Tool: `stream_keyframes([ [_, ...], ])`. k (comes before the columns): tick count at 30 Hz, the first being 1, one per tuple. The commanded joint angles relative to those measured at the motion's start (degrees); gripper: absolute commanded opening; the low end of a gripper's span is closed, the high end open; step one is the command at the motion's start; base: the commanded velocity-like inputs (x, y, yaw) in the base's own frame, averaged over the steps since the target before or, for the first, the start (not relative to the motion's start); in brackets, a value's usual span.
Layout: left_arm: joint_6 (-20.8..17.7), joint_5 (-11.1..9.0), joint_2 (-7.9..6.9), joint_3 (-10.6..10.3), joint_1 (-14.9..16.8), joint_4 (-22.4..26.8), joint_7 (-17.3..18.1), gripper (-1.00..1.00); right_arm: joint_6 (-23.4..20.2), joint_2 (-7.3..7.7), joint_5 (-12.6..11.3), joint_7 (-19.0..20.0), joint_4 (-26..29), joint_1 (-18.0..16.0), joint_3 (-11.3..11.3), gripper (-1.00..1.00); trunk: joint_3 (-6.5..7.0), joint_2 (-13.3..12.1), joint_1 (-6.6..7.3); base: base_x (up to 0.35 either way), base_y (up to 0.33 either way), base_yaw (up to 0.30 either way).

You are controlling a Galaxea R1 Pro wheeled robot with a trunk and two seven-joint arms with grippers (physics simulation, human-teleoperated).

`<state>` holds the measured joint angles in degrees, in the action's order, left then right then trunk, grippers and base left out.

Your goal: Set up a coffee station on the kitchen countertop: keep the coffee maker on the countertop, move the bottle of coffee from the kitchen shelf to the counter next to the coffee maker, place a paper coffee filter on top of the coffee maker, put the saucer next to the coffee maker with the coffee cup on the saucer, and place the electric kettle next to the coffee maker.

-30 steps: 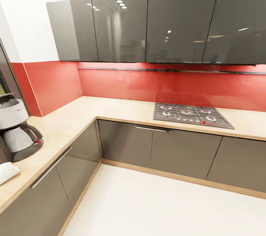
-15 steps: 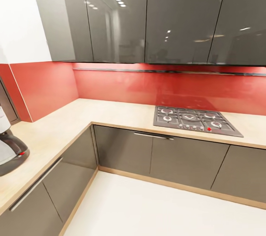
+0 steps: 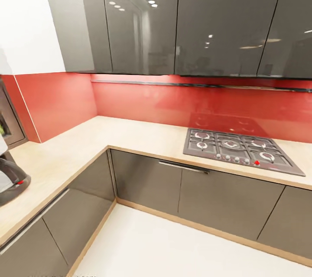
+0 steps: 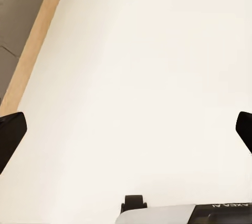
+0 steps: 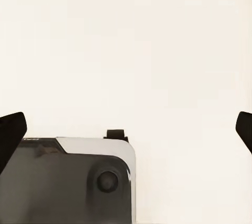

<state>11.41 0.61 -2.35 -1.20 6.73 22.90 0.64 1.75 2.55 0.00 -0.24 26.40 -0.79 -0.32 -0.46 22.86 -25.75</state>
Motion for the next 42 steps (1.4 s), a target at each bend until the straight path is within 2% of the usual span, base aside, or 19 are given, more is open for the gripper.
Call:
stream_keyframes([
  [1,0.2,0.0,-0.02,-0.1,0.0,-0.1,0.1,1.00,0.2,0.00,0.0,0.0,0.0,0.0,0.0,1.00,-0.05,0.1,-0.04,0.084,-0.086,0.273],
  [25,0.1,0.1,0.22,-0.1,0.0,-0.2,0.1,1.00,0.2,0.00,0.0,0.0,0.0,0.0,0.0,1.00,-0.05,0.1,-0.04,0.013,-0.013,0.277],
  [42,0.1,0.1,0.24,-0.1,0.0,-0.2,0.1,1.00,0.2,0.00,0.0,0.0,0.0,0.0,0.0,1.00,-0.05,0.1,-0.04,0.142,-0.221,0.277],
])
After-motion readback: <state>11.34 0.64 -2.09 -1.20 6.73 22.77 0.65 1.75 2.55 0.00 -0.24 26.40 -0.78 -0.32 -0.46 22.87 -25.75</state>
